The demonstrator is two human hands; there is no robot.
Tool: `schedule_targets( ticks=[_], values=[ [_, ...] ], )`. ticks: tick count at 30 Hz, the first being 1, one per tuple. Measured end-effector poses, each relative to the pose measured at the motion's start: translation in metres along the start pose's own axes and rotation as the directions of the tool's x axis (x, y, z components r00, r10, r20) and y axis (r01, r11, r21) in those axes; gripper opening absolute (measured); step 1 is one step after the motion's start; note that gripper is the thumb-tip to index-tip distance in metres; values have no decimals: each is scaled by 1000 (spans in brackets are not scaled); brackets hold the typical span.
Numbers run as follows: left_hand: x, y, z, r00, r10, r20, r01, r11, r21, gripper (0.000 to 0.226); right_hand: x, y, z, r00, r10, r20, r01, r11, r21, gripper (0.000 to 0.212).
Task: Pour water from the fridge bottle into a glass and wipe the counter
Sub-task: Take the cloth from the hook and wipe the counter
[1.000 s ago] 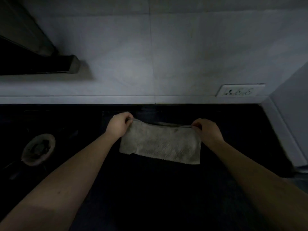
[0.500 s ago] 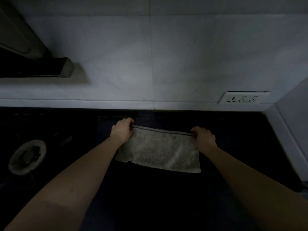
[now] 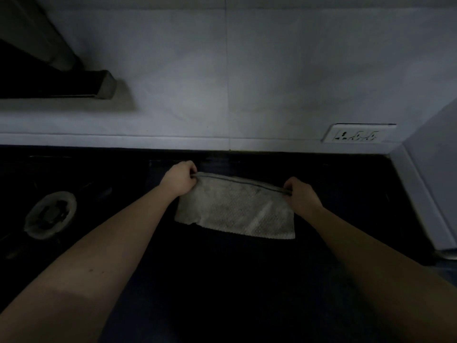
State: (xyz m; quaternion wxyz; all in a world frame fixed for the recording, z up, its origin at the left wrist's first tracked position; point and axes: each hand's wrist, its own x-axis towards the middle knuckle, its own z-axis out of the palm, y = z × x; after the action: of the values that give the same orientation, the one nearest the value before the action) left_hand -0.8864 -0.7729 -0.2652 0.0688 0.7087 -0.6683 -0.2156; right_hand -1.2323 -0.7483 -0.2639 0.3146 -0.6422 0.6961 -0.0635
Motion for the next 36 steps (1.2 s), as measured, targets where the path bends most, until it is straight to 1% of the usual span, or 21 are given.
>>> schedule_targets(
  ticks=[2,4,8,10,12,13,15,17,19,22,25,26,28,29,31,32,33,34,36],
  values=[
    [-5,4,-11,996,13,-89,-21,996,-90,16,-7,-6,-11,996,-22,-89,32,992,120,28],
    [-8,6,-23,978,29,-207,-59,988,-140,13,-11,-12,-23,984,-44,-174,79,977,200,33],
    [-17,5,-46,887,96,-451,-192,966,-171,10,-16,-21,-46,944,-71,-323,144,968,206,26],
    [-24,3,-50,864,135,-486,-242,957,-163,14,-21,-21,-50,926,-94,-365,168,969,179,26],
    [-34,0,-44,867,200,-456,-285,950,-125,20,-26,-14,-45,920,-129,-370,179,979,102,28],
    [-40,-3,-36,878,231,-418,-300,948,-106,21,-29,-8,-38,925,-143,-352,175,983,61,29],
    [-55,-10,-17,914,262,-308,-302,949,-88,22,-35,7,-20,950,-146,-275,144,989,-26,30],
    [-72,-18,6,950,256,-179,-271,960,-66,21,-44,23,0,978,-126,-163,107,987,-119,32],
    [-90,-25,26,966,243,-82,-247,968,-35,19,-55,35,16,986,-134,-101,112,974,-198,33],
    [-107,-34,41,979,205,-23,-205,979,17,17,-67,43,29,986,-129,-106,100,966,-239,35],
    [-111,-39,42,972,233,36,-236,969,75,15,-71,43,35,990,-112,-86,84,955,-285,36],
    [-110,-38,41,967,249,51,-254,960,117,17,-72,42,37,990,-104,-93,74,956,-283,35],
    [-108,-32,41,971,235,39,-237,939,251,33,-73,40,38,981,-99,-167,57,969,-242,32],
    [-106,-27,41,976,219,-3,-208,932,296,40,-74,38,40,967,-113,-226,66,976,-207,30],
    [-99,-18,42,967,226,-116,-183,936,299,43,-72,30,43,940,-161,-300,122,982,-145,28],
    [-96,-13,45,959,241,-147,-192,939,287,40,-70,24,46,943,-175,-285,142,981,-133,30],
    [-92,-9,48,956,255,-147,-208,938,278,38,-66,17,49,955,-176,-239,146,980,-137,34],
    [-88,-4,52,957,262,-126,-221,937,271,37,-61,10,53,970,-165,-180,139,979,-149,40],
    [-83,6,61,975,214,-59,-193,948,252,47,-51,-2,62,988,-136,-80,120,976,-182,50]
  ],
)
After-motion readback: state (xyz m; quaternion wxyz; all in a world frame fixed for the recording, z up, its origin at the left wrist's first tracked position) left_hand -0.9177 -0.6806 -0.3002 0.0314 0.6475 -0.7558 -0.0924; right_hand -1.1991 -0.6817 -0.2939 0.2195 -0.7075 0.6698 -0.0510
